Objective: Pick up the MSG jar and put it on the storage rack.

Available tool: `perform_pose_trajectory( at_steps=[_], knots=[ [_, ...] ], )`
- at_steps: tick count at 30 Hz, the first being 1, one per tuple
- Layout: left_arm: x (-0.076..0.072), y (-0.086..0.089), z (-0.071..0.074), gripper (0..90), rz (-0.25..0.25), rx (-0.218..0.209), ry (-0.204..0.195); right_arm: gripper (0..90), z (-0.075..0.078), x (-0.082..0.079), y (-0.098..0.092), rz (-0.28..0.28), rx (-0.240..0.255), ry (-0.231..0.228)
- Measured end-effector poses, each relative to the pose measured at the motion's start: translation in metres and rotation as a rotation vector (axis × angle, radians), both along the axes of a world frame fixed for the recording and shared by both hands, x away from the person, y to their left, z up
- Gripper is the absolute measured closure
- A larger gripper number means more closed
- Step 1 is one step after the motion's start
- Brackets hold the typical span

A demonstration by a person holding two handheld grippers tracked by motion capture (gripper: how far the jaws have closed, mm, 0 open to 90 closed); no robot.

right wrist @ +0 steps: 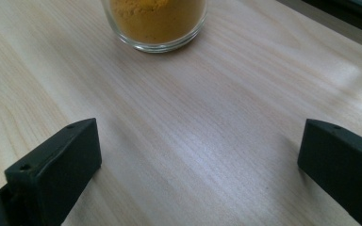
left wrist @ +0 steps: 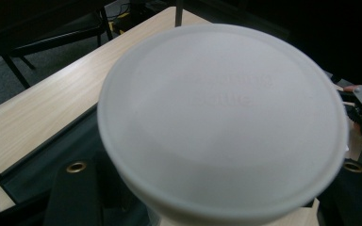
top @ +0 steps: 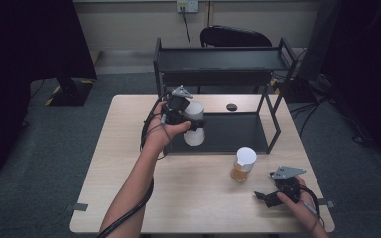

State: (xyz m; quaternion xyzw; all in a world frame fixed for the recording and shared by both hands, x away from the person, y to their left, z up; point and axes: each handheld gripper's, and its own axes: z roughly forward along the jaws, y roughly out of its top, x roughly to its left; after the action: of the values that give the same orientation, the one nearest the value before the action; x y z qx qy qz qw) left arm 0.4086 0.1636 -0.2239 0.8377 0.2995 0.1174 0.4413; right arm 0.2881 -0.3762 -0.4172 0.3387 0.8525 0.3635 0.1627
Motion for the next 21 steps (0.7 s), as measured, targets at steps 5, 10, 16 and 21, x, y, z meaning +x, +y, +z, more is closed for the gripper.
perform_pose_trajectory(
  at_steps=[5,10,16,21],
  knots=[
    [0.005,-0.002,0.009,34.6,-0.010,-0.010,0.000,0.0,0.000,0.000,0.000,-0.001,0.001,0.000],
    [0.009,-0.004,0.018,34.6,-0.011,-0.021,0.004,0.0,0.000,0.000,0.000,0.000,0.001,-0.001],
    [0.011,-0.008,0.032,34.6,-0.017,-0.018,-0.007,0.0,0.000,0.000,0.000,0.000,0.000,-0.002],
    [0.013,-0.012,0.045,34.6,-0.017,-0.009,-0.015,0.0,0.000,0.000,0.000,0.000,0.001,-0.002]
  ],
)
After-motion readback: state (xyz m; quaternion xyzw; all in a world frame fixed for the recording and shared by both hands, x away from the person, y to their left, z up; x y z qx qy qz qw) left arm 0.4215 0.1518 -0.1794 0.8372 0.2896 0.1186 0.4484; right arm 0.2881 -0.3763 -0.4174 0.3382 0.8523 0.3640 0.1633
